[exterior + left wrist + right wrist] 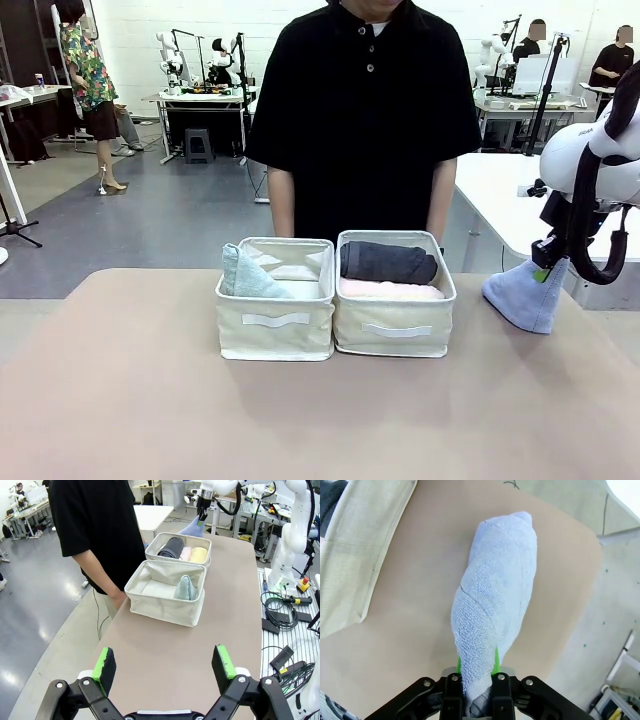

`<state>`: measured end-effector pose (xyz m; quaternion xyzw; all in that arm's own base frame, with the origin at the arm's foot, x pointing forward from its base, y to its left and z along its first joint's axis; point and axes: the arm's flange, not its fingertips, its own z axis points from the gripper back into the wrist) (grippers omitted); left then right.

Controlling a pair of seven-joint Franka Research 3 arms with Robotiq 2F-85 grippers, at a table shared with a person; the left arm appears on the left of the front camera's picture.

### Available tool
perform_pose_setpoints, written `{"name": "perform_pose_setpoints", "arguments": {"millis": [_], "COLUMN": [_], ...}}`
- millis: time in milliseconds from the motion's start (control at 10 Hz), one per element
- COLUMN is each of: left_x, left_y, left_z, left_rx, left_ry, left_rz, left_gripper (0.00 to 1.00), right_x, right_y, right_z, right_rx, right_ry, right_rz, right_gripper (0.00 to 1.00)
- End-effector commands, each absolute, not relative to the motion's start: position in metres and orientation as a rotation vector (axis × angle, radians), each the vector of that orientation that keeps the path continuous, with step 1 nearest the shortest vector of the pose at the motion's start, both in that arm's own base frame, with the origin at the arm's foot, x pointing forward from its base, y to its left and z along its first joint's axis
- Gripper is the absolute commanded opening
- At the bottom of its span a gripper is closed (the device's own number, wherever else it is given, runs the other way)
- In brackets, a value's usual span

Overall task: Sort the towels based on their folding style.
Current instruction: Pick up another triangle-folded towel from the table and place it in the left Fabric basket.

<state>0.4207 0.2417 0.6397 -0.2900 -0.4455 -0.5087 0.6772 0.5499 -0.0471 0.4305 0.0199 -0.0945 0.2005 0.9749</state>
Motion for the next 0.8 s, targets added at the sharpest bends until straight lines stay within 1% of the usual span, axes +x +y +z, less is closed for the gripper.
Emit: {"name": "perform_pose_setpoints", "arguments": {"millis": [0, 200, 300, 500, 600, 700], "left_x": [0.419, 0.419, 0.419, 0.419, 0.419, 0.419], "left_y": [0.241, 0.241, 0.241, 0.241, 0.241, 0.241], "left_z": [0.639, 0.639, 0.639, 0.639, 0.639, 0.639], "left_rx": [-0.631, -0.631, -0.631, -0.631, -0.631, -0.631], "left_ry": [-0.989, -0.989, -0.989, -0.989, -0.989, -0.989], "left_rz": [-1.148, -1.148, -1.148, -1.148, -1.148, -1.148], "left_gripper": [1.00, 1.00, 1.00, 1.00, 1.00, 1.00], "right_x": [0.555, 0.547, 0.533, 0.476, 0.450, 0.427], "right_y": [-0.050, -0.051, -0.047, -0.034, -0.033, -0.033], "right_z": [0.431, 0.446, 0.468, 0.565, 0.611, 0.649], "right_rx": [0.057, 0.074, 0.036, 0.003, 0.010, 0.034], "right_ry": [-0.180, -0.195, -0.152, -0.191, -0.243, -0.251], "right_rz": [0.417, 0.427, 0.429, 0.538, 0.571, 0.604], "right_gripper": [0.00, 0.00, 0.00, 0.00, 0.00, 0.00]}}
